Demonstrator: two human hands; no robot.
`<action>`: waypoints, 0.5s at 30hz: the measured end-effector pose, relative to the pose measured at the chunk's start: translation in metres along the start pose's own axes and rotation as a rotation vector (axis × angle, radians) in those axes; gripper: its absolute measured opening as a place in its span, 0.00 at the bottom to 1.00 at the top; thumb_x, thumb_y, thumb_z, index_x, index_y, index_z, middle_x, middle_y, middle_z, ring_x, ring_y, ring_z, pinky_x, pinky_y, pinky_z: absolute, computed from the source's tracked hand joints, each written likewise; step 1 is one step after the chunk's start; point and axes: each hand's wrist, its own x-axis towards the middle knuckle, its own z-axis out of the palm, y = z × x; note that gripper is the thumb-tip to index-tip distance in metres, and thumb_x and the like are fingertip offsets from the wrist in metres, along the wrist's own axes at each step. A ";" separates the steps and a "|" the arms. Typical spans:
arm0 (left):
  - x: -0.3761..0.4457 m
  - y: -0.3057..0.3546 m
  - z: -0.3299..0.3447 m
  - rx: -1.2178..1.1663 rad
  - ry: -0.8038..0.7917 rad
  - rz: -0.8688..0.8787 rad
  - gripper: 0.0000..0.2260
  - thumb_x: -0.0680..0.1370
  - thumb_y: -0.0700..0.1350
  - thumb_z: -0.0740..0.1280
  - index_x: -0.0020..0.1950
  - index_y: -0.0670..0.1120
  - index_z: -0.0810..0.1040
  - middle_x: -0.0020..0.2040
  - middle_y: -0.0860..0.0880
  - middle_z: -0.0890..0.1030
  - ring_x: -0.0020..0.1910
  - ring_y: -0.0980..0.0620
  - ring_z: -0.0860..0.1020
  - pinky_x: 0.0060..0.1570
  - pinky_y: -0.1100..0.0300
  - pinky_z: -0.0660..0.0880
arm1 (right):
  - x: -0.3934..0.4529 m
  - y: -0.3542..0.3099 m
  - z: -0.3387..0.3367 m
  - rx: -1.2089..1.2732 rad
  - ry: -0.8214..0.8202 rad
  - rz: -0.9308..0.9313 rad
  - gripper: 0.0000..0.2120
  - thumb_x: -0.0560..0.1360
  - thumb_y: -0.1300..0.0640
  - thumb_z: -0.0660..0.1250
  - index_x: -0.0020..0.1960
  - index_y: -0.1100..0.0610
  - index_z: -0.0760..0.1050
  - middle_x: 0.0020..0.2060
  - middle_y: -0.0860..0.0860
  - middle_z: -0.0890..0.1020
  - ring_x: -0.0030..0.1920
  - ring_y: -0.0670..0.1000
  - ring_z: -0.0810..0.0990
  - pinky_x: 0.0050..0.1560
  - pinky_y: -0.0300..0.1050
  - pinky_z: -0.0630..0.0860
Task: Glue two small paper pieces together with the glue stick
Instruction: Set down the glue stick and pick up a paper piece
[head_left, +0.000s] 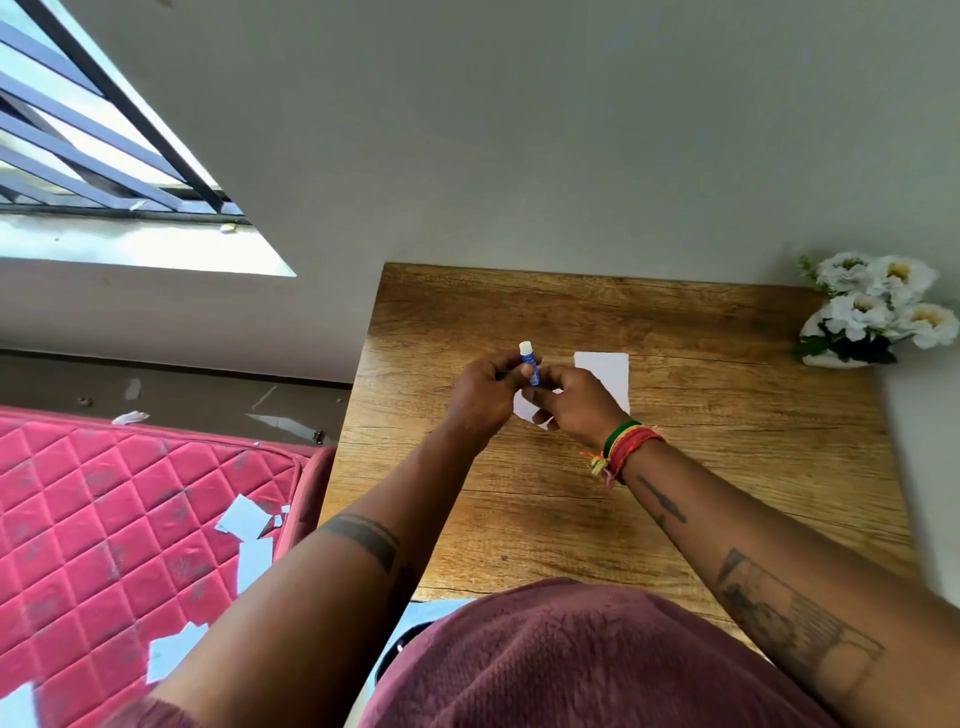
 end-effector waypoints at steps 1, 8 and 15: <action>-0.001 -0.002 -0.004 0.006 0.003 0.001 0.10 0.83 0.43 0.68 0.62 0.50 0.85 0.57 0.53 0.86 0.57 0.59 0.82 0.53 0.64 0.75 | 0.001 -0.001 0.002 -0.025 0.014 0.004 0.08 0.78 0.55 0.71 0.56 0.55 0.81 0.51 0.51 0.85 0.36 0.46 0.85 0.38 0.41 0.77; -0.004 -0.008 -0.019 0.004 0.036 0.006 0.11 0.83 0.43 0.68 0.63 0.49 0.84 0.58 0.51 0.85 0.51 0.67 0.81 0.44 0.73 0.75 | 0.008 -0.010 0.025 -0.090 0.085 0.021 0.14 0.73 0.49 0.76 0.54 0.54 0.77 0.46 0.48 0.84 0.41 0.50 0.83 0.41 0.45 0.77; -0.001 -0.016 -0.037 0.052 0.058 0.019 0.11 0.83 0.43 0.67 0.63 0.50 0.85 0.61 0.50 0.84 0.59 0.54 0.82 0.59 0.57 0.78 | 0.014 -0.008 0.035 -0.041 0.047 -0.007 0.06 0.78 0.57 0.72 0.54 0.51 0.80 0.44 0.47 0.85 0.37 0.50 0.83 0.42 0.48 0.80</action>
